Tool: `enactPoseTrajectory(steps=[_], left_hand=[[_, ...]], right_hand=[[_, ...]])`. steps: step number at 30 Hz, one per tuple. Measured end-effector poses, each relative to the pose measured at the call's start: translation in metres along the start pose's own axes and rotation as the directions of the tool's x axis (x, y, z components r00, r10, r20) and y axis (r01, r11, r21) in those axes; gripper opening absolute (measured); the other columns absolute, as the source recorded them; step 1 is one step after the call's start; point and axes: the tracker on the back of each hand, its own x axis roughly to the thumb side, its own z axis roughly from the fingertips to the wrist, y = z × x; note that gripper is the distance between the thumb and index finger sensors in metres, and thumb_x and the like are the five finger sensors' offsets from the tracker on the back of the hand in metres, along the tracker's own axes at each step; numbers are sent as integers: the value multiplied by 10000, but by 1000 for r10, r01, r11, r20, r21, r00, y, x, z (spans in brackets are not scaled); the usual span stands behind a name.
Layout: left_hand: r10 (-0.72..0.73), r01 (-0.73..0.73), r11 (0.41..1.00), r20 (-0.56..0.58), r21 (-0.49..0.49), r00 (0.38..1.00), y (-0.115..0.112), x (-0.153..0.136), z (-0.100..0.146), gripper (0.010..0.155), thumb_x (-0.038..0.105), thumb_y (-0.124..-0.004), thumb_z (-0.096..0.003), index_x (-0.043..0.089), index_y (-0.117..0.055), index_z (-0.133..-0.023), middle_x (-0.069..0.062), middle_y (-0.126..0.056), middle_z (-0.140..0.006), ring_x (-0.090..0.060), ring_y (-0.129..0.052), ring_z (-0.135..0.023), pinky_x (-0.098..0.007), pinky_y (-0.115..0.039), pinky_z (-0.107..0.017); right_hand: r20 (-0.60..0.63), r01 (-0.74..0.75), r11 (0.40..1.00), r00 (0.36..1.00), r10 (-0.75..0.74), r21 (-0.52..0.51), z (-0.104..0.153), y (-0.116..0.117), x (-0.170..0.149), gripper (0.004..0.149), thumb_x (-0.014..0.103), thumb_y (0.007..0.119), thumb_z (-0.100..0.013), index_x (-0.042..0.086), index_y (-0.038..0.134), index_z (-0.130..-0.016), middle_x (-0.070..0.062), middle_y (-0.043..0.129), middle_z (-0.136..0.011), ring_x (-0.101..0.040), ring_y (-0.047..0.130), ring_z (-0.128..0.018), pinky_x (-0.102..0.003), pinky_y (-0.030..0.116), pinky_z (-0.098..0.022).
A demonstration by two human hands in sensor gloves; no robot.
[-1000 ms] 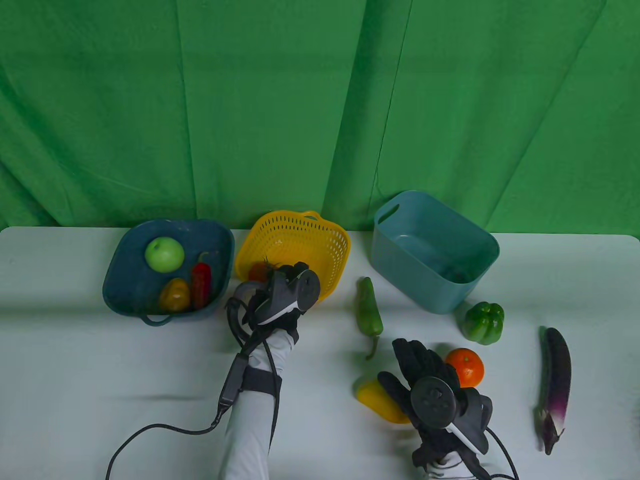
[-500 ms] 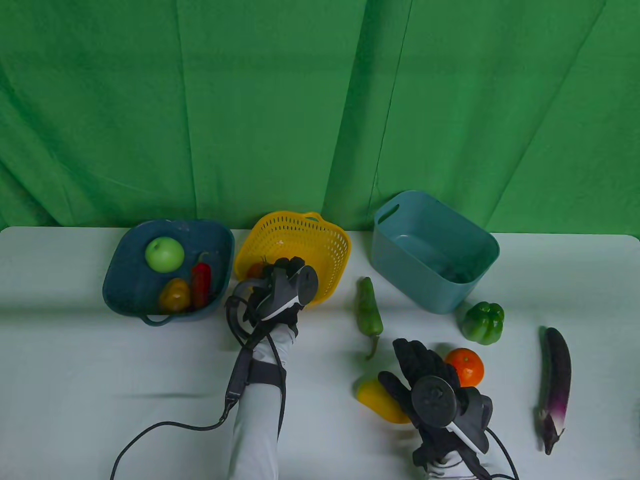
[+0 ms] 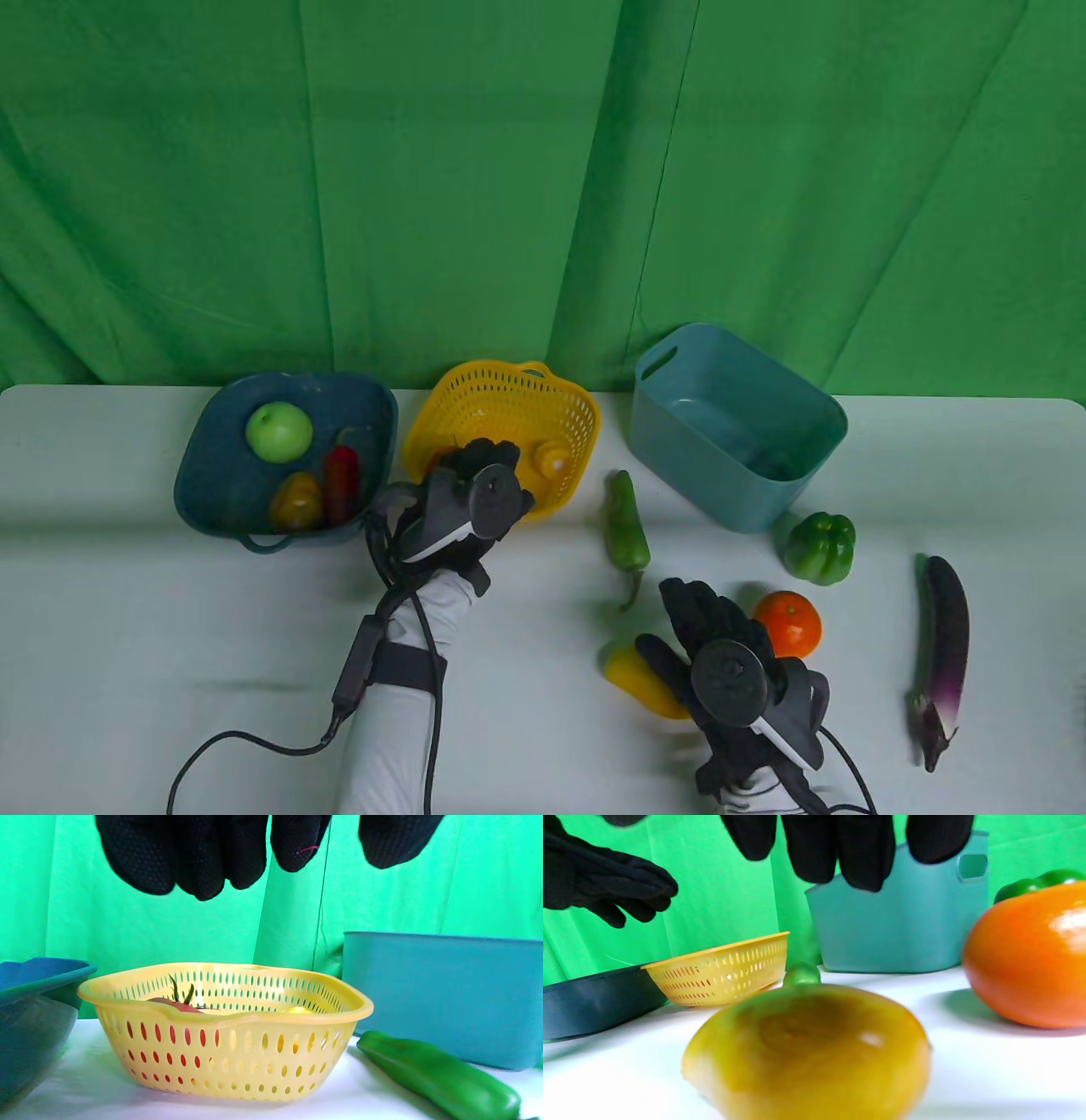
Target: Place 10 objects into 3 containers, with green background
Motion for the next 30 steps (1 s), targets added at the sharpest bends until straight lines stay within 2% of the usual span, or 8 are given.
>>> enactPoseTrajectory(steps=[7,15,22,30], left_hand=[[70,-73,994,39,75,997,15,-21,38,684,584,-642,-555,252,-552,-1147,-136,-687,-1137,-375,-786,-991,-553,-735,-641],[-17,15,989,16,147,1000,17,-49,91,686,589,-637,-557,252,-551,-1148,-137,-683,-1140,-376,-782,-996,-556,-733,-643],[15,-16,985,8,172,1000,-2,-67,129,683,588,-635,-558,252,-555,-1147,-140,-677,-1143,-380,-777,-999,-558,-731,-644],[-28,27,995,13,101,1000,-31,-75,157,679,586,-636,-557,255,-555,-1145,-137,-676,-1143,-377,-778,-999,-558,-731,-645]], right_hand=[[4,-5,1000,1000,5,6,0,1,2,745,669,537,-550,247,477,-1161,-172,593,-1188,-492,637,-1019,-702,515,-734],[6,-12,1000,1000,12,12,1,2,3,742,668,537,-550,248,478,-1160,-173,593,-1187,-492,640,-1019,-704,515,-732],[2,-6,1000,1000,6,12,1,3,2,742,668,537,-551,247,479,-1159,-171,593,-1187,-491,639,-1019,-703,516,-732],[6,-30,999,1000,30,25,1,7,5,742,667,537,-550,247,479,-1159,-174,593,-1187,-491,640,-1019,-703,516,-731]])
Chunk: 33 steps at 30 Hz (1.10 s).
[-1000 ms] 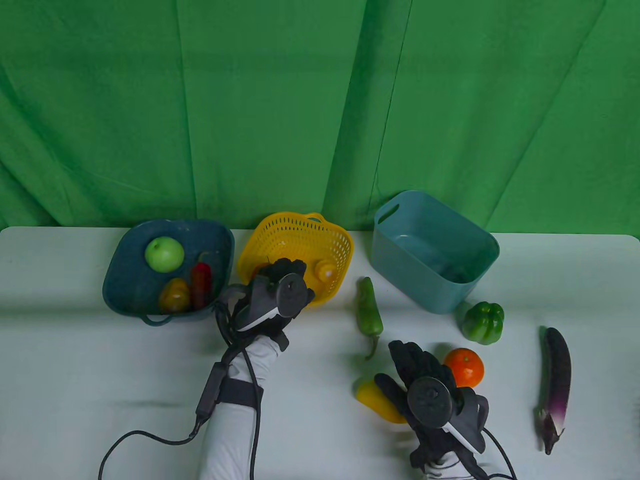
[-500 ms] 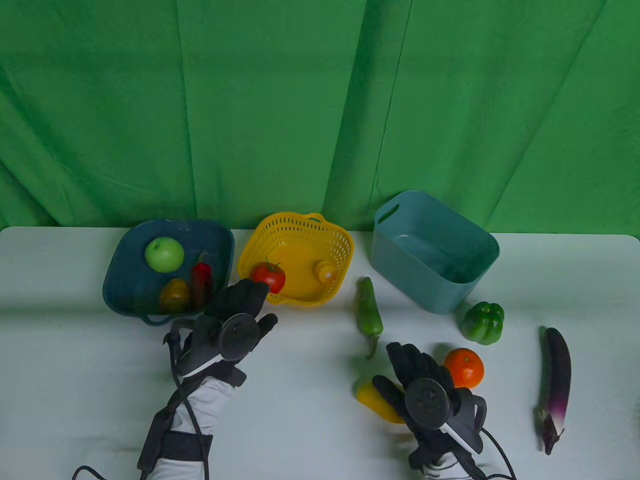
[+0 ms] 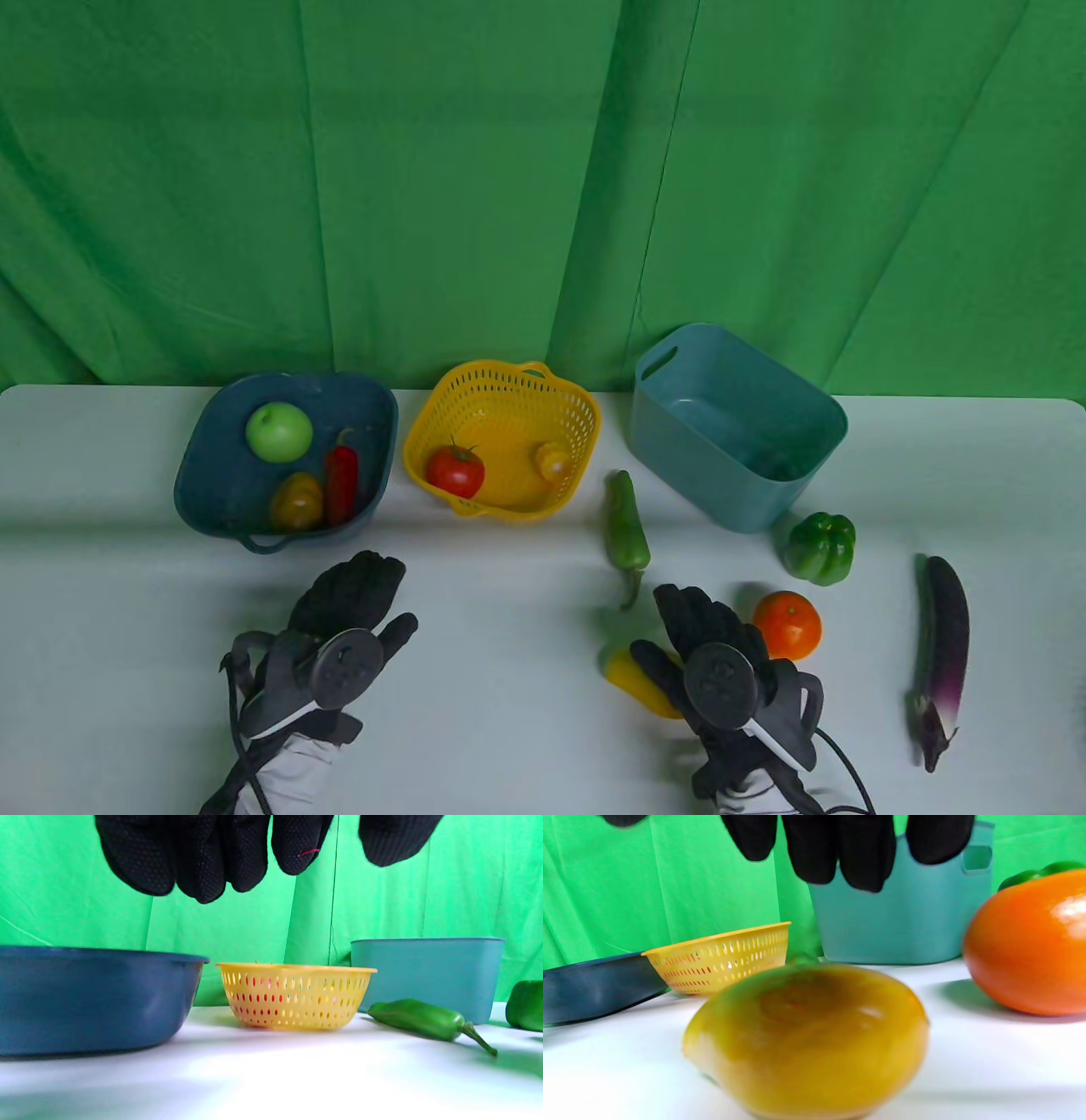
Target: Place 10 objects into 3 containers, with green background
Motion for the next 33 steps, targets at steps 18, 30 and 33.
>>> enactPoseTrajectory(steps=[18,30,33], left_hand=[[147,-147,989,-18,11,989,-10,-19,18,680,584,-637,-558,251,-560,-1145,-143,-679,-1142,-383,-780,-997,-561,-731,-643],[110,-111,993,32,36,993,-3,-19,18,680,587,-635,-558,252,-562,-1146,-142,-682,-1142,-381,-782,-997,-562,-731,-644],[124,-125,991,24,47,992,-1,-23,20,679,587,-635,-558,253,-566,-1145,-142,-686,-1141,-381,-785,-996,-562,-731,-644]], right_hand=[[13,-24,999,1000,23,29,0,7,6,741,667,537,-550,249,479,-1159,-172,592,-1187,-490,642,-1018,-703,516,-732],[13,-41,994,999,40,97,-2,23,10,745,666,537,-550,249,464,-1163,-177,572,-1195,-496,630,-1023,-703,515,-732],[17,-72,989,997,70,131,-3,32,11,753,665,538,-550,252,434,-1171,-192,530,-1211,-505,608,-1033,-710,506,-732]])
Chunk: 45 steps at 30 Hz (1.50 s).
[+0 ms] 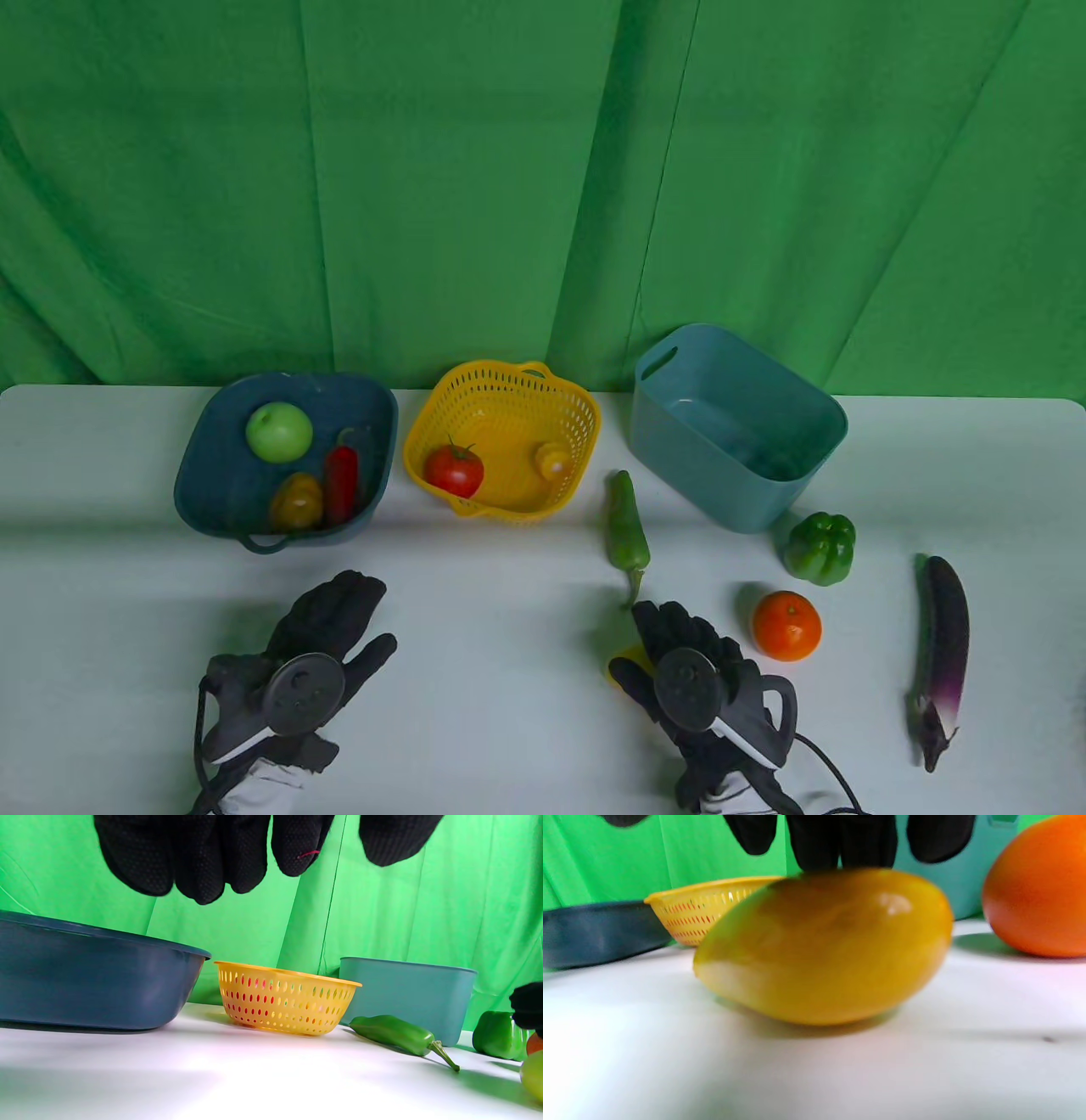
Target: Place 10 objects into 3 containers, with green background
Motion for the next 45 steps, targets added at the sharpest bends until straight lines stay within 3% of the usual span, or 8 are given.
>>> enactPoseTrajectory(steps=[10,16,23,30,39,45], left_hand=[[26,-26,1000,-9,8,1000,3,-3,1,674,589,-634,-558,258,-575,-1142,-138,-696,-1138,-379,-793,-992,-562,-732,-644],[33,-32,999,-9,21,999,6,-6,2,674,590,-633,-558,258,-577,-1142,-137,-698,-1138,-379,-794,-991,-563,-732,-644],[54,-53,998,-11,42,999,11,-8,4,674,592,-632,-559,259,-578,-1142,-136,-699,-1138,-377,-793,-993,-562,-732,-644],[69,-69,996,-2,52,998,12,-6,4,673,593,-631,-559,260,-581,-1142,-136,-699,-1138,-377,-795,-992,-563,-733,-644],[117,-117,991,14,65,993,15,-5,6,674,595,-631,-559,262,-582,-1143,-135,-702,-1139,-378,-797,-993,-564,-732,-645],[132,-133,988,16,76,991,16,-6,7,673,595,-630,-559,264,-583,-1142,-134,-702,-1139,-379,-797,-992,-564,-732,-645]], right_hand=[[-2,-71,984,997,72,161,-7,27,3,808,664,563,-543,260,301,-1193,-227,334,-1253,-559,418,-1083,-746,411,-745],[-10,-134,978,990,137,157,-8,31,4,849,651,636,-524,277,257,-1186,-212,311,-1257,-558,417,-1085,-750,410,-744],[-5,-271,954,962,274,127,-9,38,12,840,586,724,-514,307,270,-1164,-163,422,-1230,-504,561,-1039,-689,506,-745],[-6,-331,940,943,333,81,-6,42,16,823,572,722,-517,299,280,-1156,-167,489,-1190,-481,639,-984,-653,561,-723],[11,-298,938,954,301,176,-19,33,15,819,579,718,-513,295,301,-1158,-168,523,-1182,-474,668,-976,-642,580,-719],[73,-319,932,948,311,170,-28,16,29,824,581,717,-512,287,306,-1162,-170,522,-1183,-475,665,-979,-637,586,-719]])
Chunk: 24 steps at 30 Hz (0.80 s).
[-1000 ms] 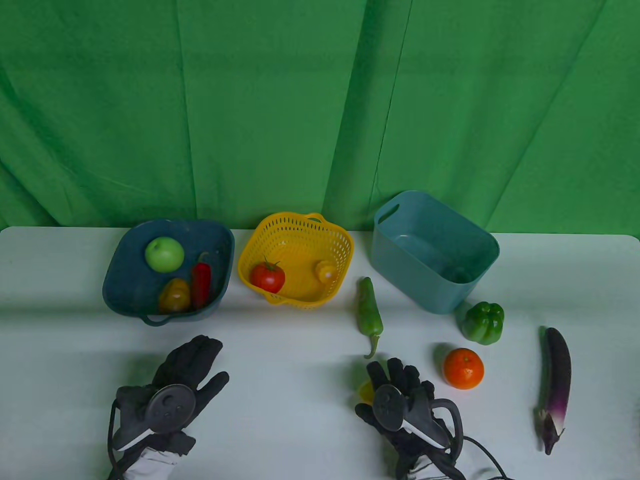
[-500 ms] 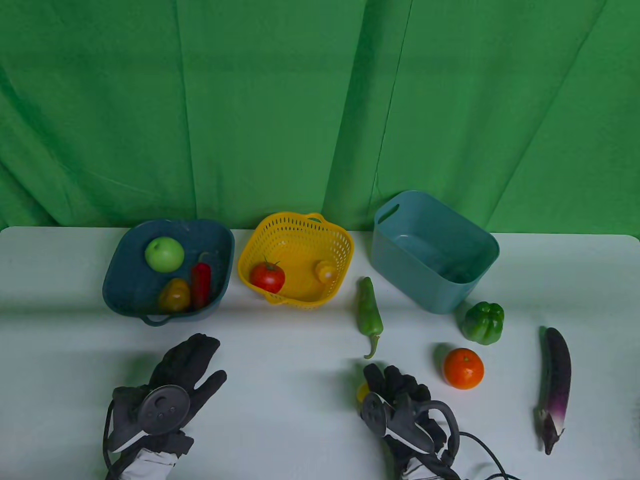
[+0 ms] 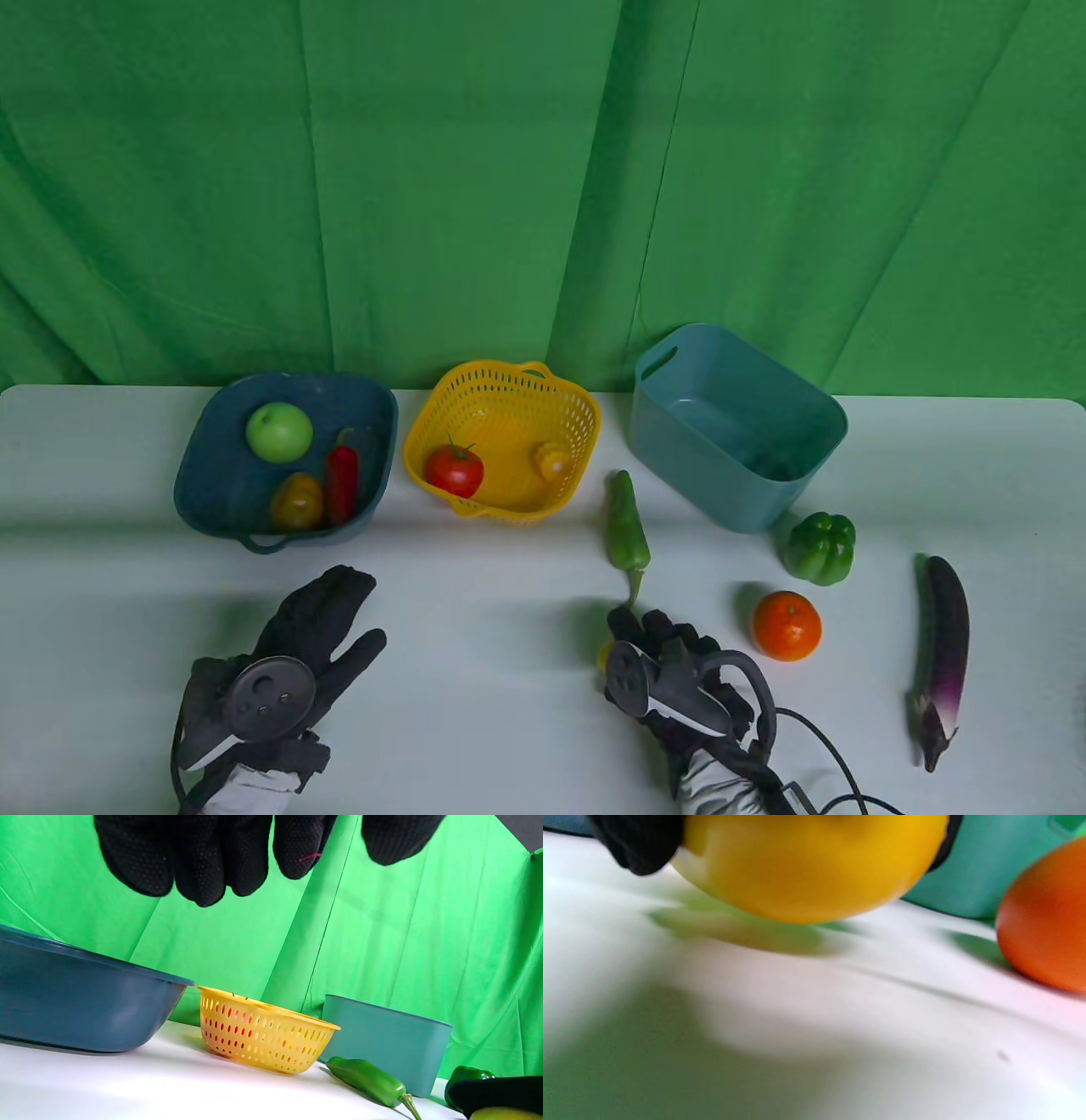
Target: Place 10 objects into 3 containers, with green background
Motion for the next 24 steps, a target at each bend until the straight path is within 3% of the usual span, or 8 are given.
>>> enactPoseTrajectory(steps=[9,24], left_hand=[[-2,2,1000,-1,-11,1000,1,1,-1,673,596,-629,-560,264,-583,-1143,-136,-703,-1139,-377,-797,-993,-565,-731,-645],[-13,13,1000,-2,15,1000,6,2,0,672,597,-628,-560,264,-585,-1142,-135,-705,-1138,-378,-798,-992,-565,-731,-646]], right_hand=[[40,31,999,999,-29,-32,-25,-52,18,828,580,716,-514,285,298,-1165,-170,505,-1190,-476,653,-985,-638,577,-725],[-5,126,976,992,-129,-178,-103,-133,62,825,582,711,-515,299,295,-1169,-155,492,-1201,-464,636,-1004,-640,560,-741]])
